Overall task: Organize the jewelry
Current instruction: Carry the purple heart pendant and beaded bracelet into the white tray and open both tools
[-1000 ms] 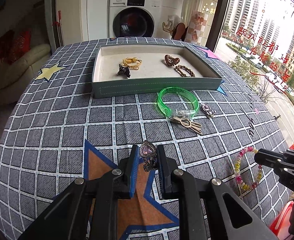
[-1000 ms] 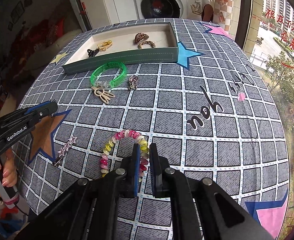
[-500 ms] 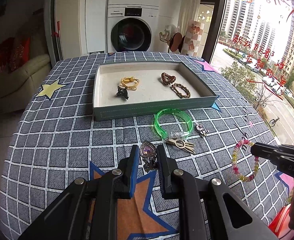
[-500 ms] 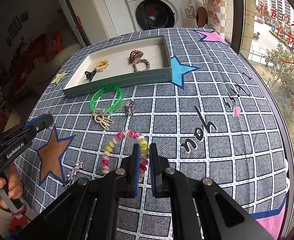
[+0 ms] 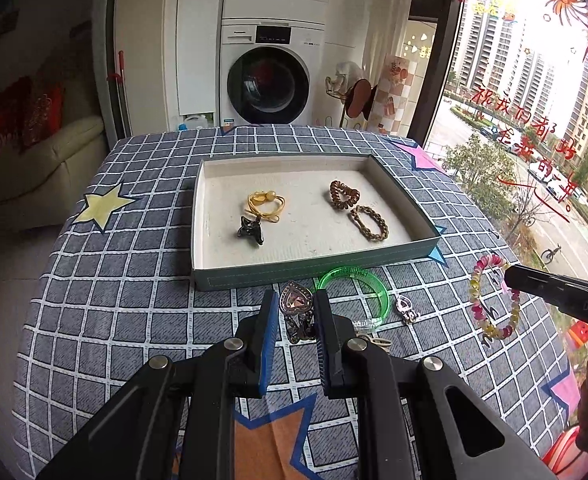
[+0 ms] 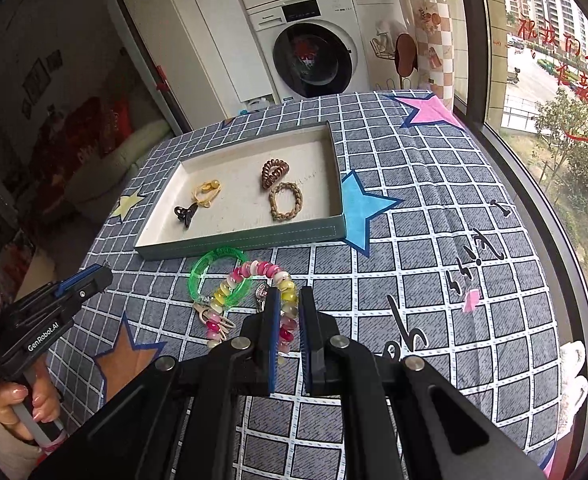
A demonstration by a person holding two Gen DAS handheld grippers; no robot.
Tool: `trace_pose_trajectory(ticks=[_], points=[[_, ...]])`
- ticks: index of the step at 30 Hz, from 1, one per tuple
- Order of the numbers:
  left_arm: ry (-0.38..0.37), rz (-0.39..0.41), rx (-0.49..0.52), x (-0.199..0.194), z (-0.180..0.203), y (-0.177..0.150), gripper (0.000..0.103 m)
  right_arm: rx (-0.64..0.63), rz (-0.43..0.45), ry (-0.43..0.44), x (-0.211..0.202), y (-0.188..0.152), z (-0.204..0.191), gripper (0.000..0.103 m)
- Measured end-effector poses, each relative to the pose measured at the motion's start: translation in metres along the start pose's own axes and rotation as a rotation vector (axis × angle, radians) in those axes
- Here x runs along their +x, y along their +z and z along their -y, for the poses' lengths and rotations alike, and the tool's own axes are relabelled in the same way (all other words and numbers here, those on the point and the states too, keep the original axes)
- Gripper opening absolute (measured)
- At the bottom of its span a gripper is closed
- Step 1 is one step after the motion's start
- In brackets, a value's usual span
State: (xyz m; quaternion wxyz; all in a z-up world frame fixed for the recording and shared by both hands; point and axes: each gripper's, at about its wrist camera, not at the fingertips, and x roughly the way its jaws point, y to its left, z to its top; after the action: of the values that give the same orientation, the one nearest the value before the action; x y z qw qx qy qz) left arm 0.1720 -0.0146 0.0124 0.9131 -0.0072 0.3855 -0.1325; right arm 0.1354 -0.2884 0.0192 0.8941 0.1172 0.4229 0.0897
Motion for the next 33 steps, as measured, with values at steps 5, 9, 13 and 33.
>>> trace_pose_trajectory(ticks=[5, 9, 13, 33], points=[[0.002, 0.009, -0.016, 0.007, -0.006, 0.018, 0.030, 0.003, 0.004, 0.015, 0.011, 0.021, 0.001, 0.010], [0.000, 0.012, -0.020, 0.021, -0.008, 0.034, 0.030, 0.008, -0.006, 0.021, 0.028, 0.040, 0.002, 0.009], [-0.001, 0.006, -0.015, 0.043, -0.008, 0.049, 0.030, 0.013, -0.022, 0.020, 0.049, 0.059, 0.003, 0.009], [0.073, -0.093, 0.053, 0.154, 0.008, 0.075, 0.030, -0.023, -0.082, -0.043, 0.146, 0.109, -0.003, 0.009]])
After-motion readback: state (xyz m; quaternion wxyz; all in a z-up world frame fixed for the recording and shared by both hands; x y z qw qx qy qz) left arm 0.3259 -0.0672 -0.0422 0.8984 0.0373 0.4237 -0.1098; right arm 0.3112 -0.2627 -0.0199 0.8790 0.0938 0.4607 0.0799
